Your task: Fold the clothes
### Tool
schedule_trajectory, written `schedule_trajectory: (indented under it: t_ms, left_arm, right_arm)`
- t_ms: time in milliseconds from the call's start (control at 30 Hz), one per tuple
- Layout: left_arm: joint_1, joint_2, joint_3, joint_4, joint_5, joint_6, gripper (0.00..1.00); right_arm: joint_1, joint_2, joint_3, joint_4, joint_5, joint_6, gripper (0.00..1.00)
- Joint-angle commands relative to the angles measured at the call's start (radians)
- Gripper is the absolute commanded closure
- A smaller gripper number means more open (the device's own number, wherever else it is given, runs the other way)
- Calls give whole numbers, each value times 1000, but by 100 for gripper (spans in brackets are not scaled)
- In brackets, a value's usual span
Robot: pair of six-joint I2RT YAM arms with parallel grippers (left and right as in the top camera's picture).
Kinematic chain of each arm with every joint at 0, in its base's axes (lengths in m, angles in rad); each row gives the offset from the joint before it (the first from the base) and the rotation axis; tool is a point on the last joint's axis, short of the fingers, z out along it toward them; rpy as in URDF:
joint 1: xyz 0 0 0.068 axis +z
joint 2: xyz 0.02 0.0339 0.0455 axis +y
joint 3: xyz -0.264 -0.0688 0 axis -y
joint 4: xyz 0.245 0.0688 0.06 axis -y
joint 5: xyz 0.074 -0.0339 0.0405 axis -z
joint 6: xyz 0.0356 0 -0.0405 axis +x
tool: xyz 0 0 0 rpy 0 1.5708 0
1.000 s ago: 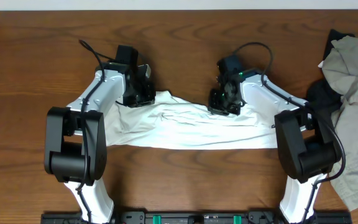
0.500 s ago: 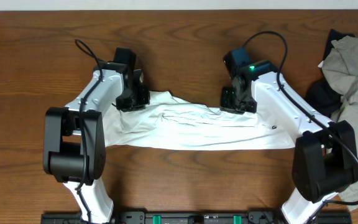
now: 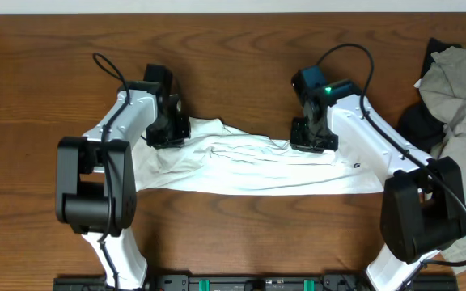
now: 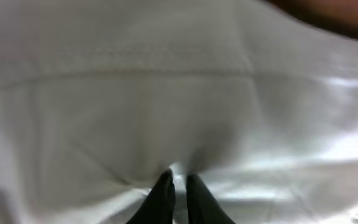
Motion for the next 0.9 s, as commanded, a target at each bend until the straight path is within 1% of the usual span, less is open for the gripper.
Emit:
schedule_trajectory:
  t_ms: [0,67,133,233,367,600,700,867]
  left_arm:
    - [19,58,-1,-1,-14,6,88]
    - [30,75,-1,-2,-13,6,89]
    - [39,80,-1,-1,-13,6,88]
    - [62,81,-1,0,-22,6,89]
    - [114,82,-1,0,-101,-3,89]
    - [280,82,-1,3,-122,-23,88]
    - [356,82,-1,3,-121,-52,88]
    - [431,82,-1,3,-117,-51,88]
  right_arm:
    - [4,-13,-43,37,-6,-10,94]
    - [5,-13,-65,74,-42,-24,97]
    - [5,-13,-87,106,-80,-40,96]
    - [3,-13,-113,122,-79,-40,96]
    - [-6,-13,-136,137,-75,-42,93]
    - [-40,-13,-138,143,-57,-42,91]
    - [-53,-13,-138,145,-57,-51,90]
    - [-57,-13,-138,167,-57,-66,90]
